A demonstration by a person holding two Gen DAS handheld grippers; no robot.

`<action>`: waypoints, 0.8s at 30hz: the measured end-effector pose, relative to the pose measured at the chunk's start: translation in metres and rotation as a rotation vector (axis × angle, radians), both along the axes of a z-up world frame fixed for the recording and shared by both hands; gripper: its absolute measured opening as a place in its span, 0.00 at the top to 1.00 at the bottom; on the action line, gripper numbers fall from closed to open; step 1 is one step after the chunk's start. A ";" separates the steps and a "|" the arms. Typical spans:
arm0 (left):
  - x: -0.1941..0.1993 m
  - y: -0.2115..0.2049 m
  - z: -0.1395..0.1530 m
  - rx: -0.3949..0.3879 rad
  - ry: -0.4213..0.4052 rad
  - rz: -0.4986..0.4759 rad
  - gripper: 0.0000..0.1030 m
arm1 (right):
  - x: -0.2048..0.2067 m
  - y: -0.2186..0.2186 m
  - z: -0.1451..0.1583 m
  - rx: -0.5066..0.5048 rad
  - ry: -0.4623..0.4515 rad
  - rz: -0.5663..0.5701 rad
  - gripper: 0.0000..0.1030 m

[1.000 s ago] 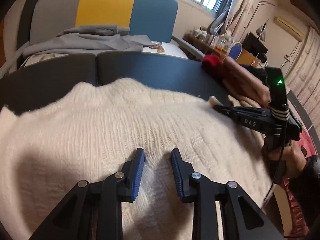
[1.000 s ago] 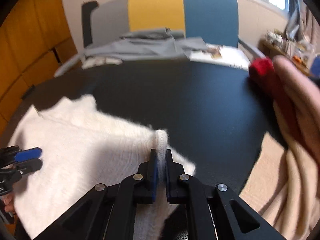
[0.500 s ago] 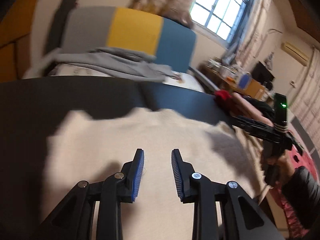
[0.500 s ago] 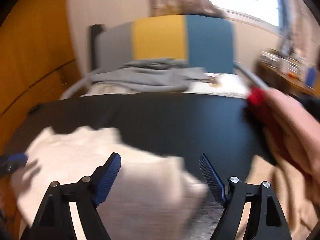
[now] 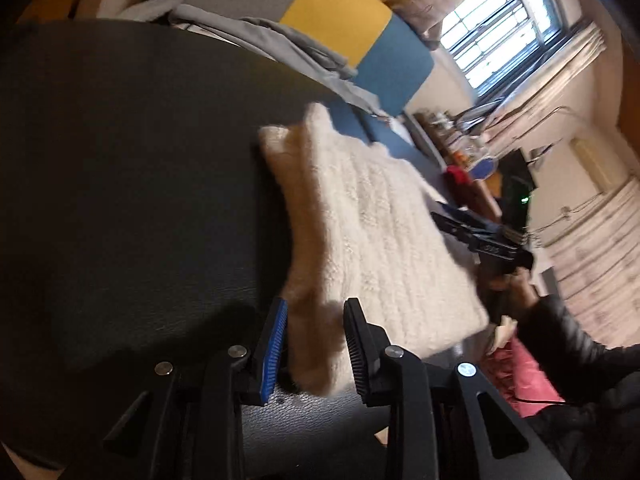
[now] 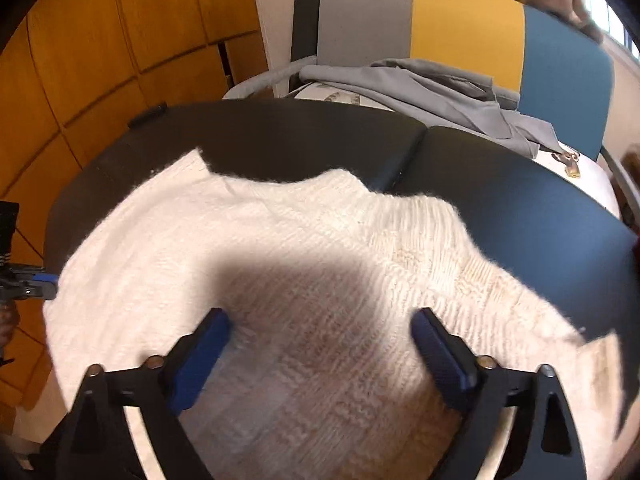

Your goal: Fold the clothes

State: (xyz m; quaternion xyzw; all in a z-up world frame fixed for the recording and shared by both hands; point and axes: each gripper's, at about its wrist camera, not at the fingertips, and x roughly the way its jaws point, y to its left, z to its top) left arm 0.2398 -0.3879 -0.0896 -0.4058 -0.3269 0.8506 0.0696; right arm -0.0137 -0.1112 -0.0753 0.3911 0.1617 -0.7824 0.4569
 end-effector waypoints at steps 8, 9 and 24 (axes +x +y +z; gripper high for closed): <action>-0.016 0.004 0.005 0.120 0.090 -0.126 0.72 | -0.004 0.001 -0.004 -0.013 -0.027 0.006 0.00; -0.021 0.006 0.002 0.082 0.055 -0.126 0.72 | -0.004 0.001 -0.004 -0.015 -0.027 0.006 0.00; 0.005 0.019 -0.017 0.119 -0.033 -0.126 0.91 | -0.005 0.005 -0.004 -0.046 -0.038 0.012 0.00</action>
